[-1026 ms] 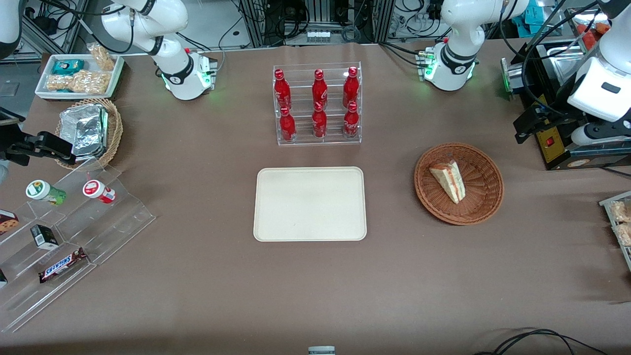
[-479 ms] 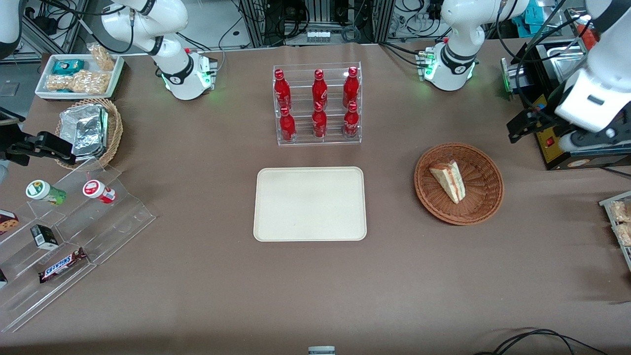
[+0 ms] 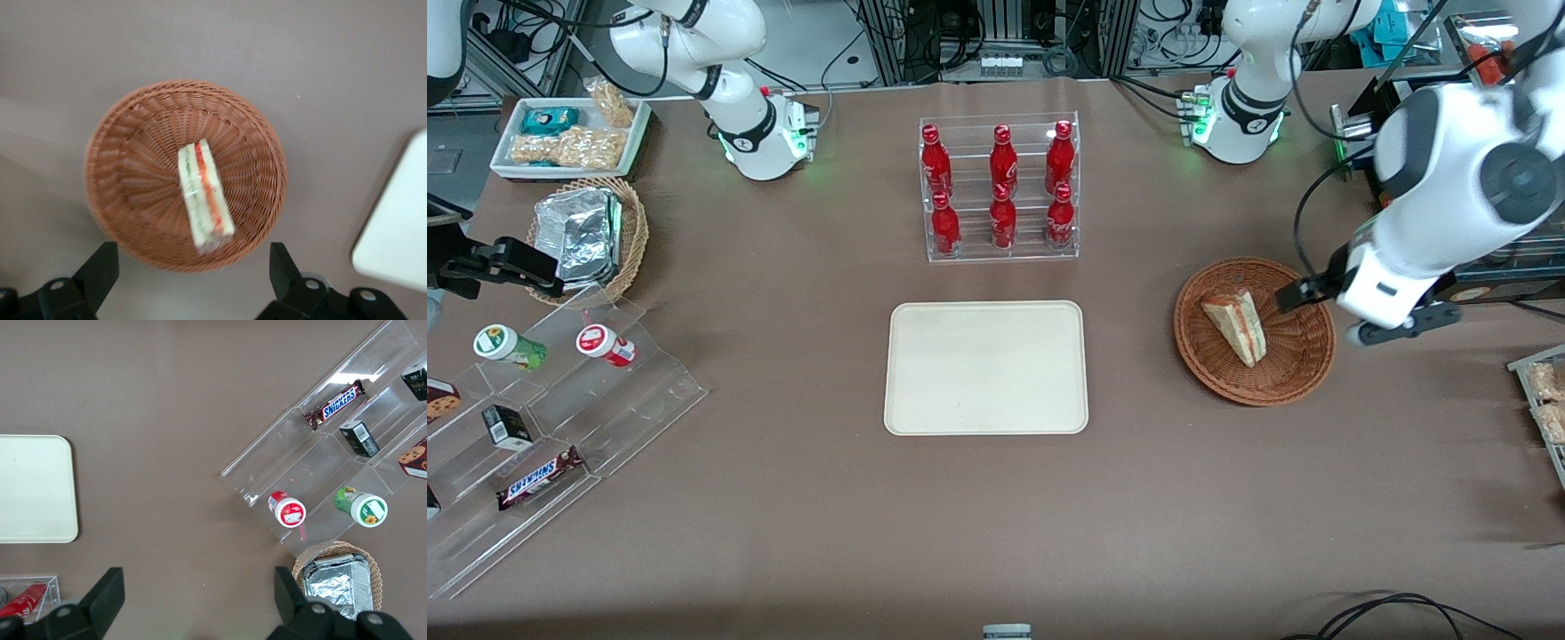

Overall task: Place sandwich from basket to tray
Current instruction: 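Move the left gripper over the sandwich in the wicker basket, then lower the left gripper and close it on the sandwich wedge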

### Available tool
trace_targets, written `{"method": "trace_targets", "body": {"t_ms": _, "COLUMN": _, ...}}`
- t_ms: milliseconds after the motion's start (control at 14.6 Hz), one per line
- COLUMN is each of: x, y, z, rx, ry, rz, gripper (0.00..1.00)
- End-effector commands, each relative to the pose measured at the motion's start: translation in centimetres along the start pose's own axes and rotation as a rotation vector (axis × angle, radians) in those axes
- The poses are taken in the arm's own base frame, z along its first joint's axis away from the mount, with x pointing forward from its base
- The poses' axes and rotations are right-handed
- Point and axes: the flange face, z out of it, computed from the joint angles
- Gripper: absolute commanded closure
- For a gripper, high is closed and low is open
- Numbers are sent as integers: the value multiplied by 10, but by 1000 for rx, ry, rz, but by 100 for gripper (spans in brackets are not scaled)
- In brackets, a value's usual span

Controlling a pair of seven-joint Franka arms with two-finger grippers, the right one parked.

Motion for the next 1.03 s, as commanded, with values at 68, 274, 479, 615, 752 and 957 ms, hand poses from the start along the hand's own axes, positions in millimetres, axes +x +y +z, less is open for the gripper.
{"method": "trace_targets", "body": {"t_ms": 68, "x": -18, "y": 3, "z": 62, "rx": -50, "ry": 54, "rz": -216, "gripper": 0}}
{"method": "trace_targets", "body": {"t_ms": 274, "x": -22, "y": 18, "z": 97, "rx": -30, "ry": 10, "rz": -309, "gripper": 0}}
{"method": "trace_targets", "body": {"t_ms": 479, "x": -24, "y": 16, "z": 113, "rx": -14, "ry": -20, "rz": -327, "gripper": 0}}
{"method": "trace_targets", "body": {"t_ms": 615, "x": -24, "y": 16, "z": 123, "rx": -5, "ry": -38, "rz": -335, "gripper": 0}}
{"method": "trace_targets", "body": {"t_ms": 752, "x": -24, "y": 14, "z": 137, "rx": 7, "ry": -63, "rz": -337, "gripper": 0}}
{"method": "trace_targets", "body": {"t_ms": 957, "x": -21, "y": 13, "z": 155, "rx": 11, "ry": -82, "rz": -342, "gripper": 0}}
